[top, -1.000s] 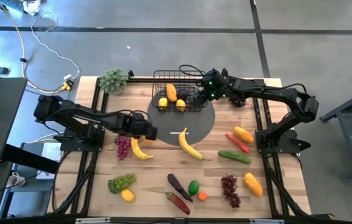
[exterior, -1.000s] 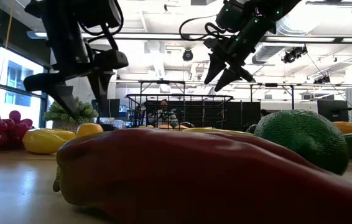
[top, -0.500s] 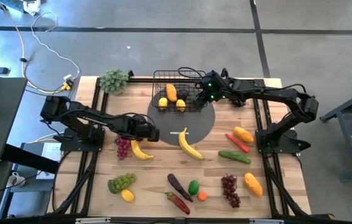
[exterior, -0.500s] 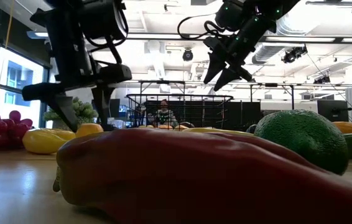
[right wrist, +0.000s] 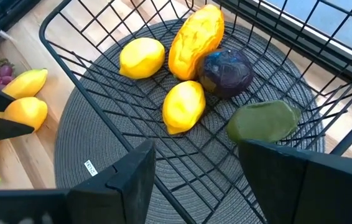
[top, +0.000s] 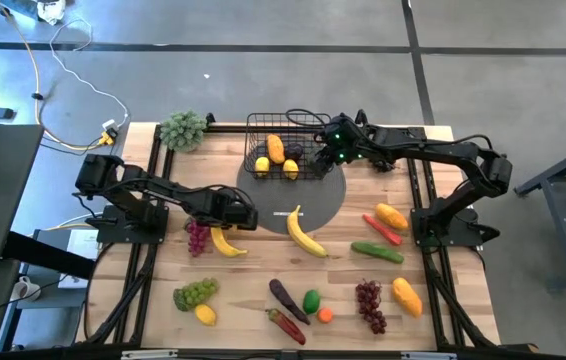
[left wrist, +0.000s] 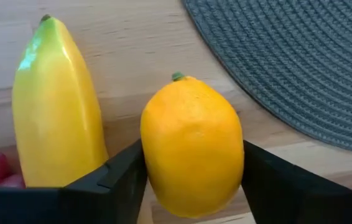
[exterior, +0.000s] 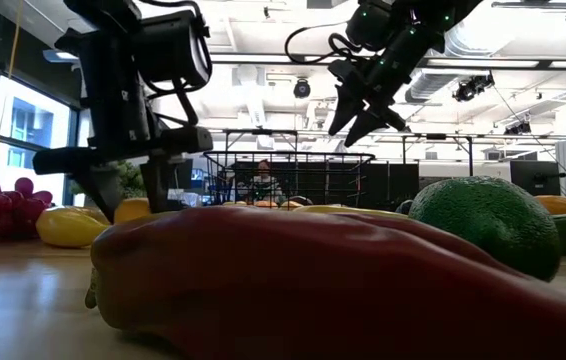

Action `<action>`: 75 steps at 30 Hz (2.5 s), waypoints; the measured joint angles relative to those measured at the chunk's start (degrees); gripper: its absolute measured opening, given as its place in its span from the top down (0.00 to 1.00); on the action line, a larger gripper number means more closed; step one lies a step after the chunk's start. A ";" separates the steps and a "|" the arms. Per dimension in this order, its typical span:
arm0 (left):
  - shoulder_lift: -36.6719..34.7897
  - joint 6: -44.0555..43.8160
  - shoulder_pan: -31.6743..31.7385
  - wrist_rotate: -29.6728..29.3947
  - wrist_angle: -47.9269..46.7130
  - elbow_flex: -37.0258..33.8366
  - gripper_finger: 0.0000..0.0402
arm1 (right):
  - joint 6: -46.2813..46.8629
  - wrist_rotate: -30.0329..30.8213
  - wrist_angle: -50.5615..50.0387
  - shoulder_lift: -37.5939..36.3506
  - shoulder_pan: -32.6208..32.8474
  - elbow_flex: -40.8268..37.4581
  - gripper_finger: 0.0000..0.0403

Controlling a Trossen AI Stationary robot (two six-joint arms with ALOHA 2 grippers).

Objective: Build produce basket
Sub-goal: Put the yellow lemon into the black wire basket

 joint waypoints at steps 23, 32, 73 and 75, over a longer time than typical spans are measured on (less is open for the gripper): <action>-12.17 19.38 5.83 -16.54 21.92 -0.02 0.54 | -0.66 -0.47 4.68 -2.78 -4.01 -0.04 0.47; -12.15 35.82 13.46 -16.35 36.62 0.04 0.54 | -1.75 -1.75 6.32 -2.78 -4.33 -0.04 0.47; -11.34 95.54 34.12 6.76 36.96 -0.04 0.52 | 29.68 3.65 0.42 -2.73 11.36 -0.42 0.47; -11.34 95.52 34.12 6.74 36.96 -0.04 0.51 | 30.74 4.82 0.22 -2.73 12.46 -0.42 0.47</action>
